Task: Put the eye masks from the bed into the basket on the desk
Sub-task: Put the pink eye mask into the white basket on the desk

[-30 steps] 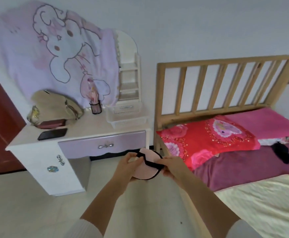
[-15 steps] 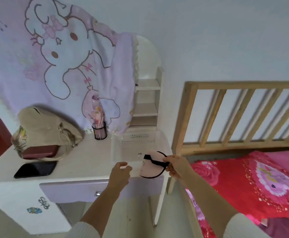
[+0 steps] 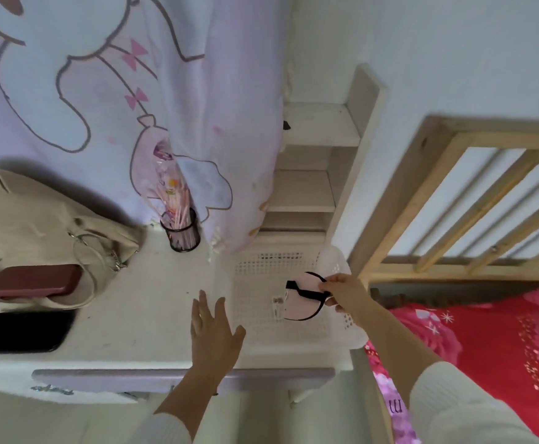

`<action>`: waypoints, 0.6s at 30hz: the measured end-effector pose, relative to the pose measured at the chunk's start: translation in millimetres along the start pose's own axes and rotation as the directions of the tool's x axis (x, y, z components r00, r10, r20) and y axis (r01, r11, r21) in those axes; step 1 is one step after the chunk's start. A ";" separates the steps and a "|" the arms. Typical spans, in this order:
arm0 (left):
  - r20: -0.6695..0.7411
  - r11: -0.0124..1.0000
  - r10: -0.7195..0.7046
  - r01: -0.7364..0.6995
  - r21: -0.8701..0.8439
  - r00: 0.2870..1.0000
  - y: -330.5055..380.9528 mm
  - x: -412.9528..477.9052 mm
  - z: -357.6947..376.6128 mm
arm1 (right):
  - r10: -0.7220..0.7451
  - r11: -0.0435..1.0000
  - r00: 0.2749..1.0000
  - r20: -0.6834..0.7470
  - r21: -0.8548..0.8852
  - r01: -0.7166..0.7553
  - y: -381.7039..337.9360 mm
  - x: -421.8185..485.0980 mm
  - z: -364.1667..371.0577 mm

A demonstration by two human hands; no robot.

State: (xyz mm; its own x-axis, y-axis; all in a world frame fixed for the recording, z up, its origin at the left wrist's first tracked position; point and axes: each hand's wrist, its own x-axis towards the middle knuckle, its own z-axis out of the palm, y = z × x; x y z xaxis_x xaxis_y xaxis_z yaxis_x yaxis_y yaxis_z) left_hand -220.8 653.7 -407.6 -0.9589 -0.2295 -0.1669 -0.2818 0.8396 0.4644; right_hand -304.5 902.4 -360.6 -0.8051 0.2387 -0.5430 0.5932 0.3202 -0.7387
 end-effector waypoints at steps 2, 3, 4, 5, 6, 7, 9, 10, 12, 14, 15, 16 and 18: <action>-0.009 1.000 0.014 -0.014 0.018 1.000 -3.2 10.7 2.6 | 0.037 0.997 0.999 0.018 -0.064 -0.035 -1.5 18.3 6.7; -0.013 1.000 0.018 -0.017 0.020 1.000 -4.0 14.8 3.6 | 0.052 0.992 0.998 0.023 -0.113 -0.049 -2.1 26.6 10.1; -0.013 1.000 0.018 -0.018 0.022 1.000 -4.5 17.6 4.6 | 0.061 0.982 0.998 0.032 -0.182 -0.054 -1.9 34.5 12.8; -0.011 1.000 0.018 -0.018 0.025 1.000 -4.7 19.1 5.4 | 0.063 0.964 0.997 0.035 -0.260 -0.052 -2.4 40.8 15.4; -0.005 1.000 0.017 -0.017 0.025 1.000 -5.0 19.3 6.1 | 0.053 0.942 0.998 0.026 -0.332 -0.042 -2.6 45.8 18.2; 0.001 1.000 0.015 -0.015 0.023 1.000 -4.8 18.9 6.9 | 0.044 0.932 0.999 0.003 -0.361 -0.040 -3.0 48.7 20.7; 0.010 1.000 0.008 -0.009 0.015 1.000 -4.0 17.5 7.4 | 0.023 0.915 0.998 -0.065 -0.400 -0.047 -1.4 51.6 25.7; 0.015 1.000 0.005 -0.005 0.013 1.000 -3.6 17.0 7.1 | 0.009 0.903 0.996 -0.090 -0.427 -0.047 -1.3 50.6 28.1; 0.035 1.000 0.003 -0.004 0.021 0.999 -2.6 16.7 5.5 | -0.008 0.886 0.995 -0.096 -0.463 -0.037 1.5 48.2 32.5; 0.063 0.999 -0.009 0.006 0.034 0.998 -2.0 16.9 3.5 | -0.024 0.874 0.997 -0.077 -0.486 -0.017 1.7 43.5 33.3; 0.074 0.999 -0.008 0.005 0.039 0.997 -1.1 17.3 1.6 | -0.038 0.877 0.996 -0.075 -0.480 -0.003 0.7 40.7 32.0; 0.077 0.999 0.005 -0.009 0.051 0.997 0.8 18.1 -0.5 | -0.055 0.885 0.996 -0.076 -0.465 0.013 -1.0 36.6 29.0; 0.063 0.994 0.073 -0.078 0.082 0.995 10.7 21.2 -5.1 | -0.114 0.908 0.989 -0.090 -0.413 0.067 -3.1 29.1 19.4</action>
State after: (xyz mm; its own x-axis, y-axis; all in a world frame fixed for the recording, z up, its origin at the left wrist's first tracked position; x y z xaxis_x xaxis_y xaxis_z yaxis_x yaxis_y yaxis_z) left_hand -244.3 655.3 -401.6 -0.9728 -0.1362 -0.1874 -0.2025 0.8926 0.4027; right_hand -329.8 890.6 -381.9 -0.8638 0.2819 -0.4176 0.4858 0.6856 -0.5422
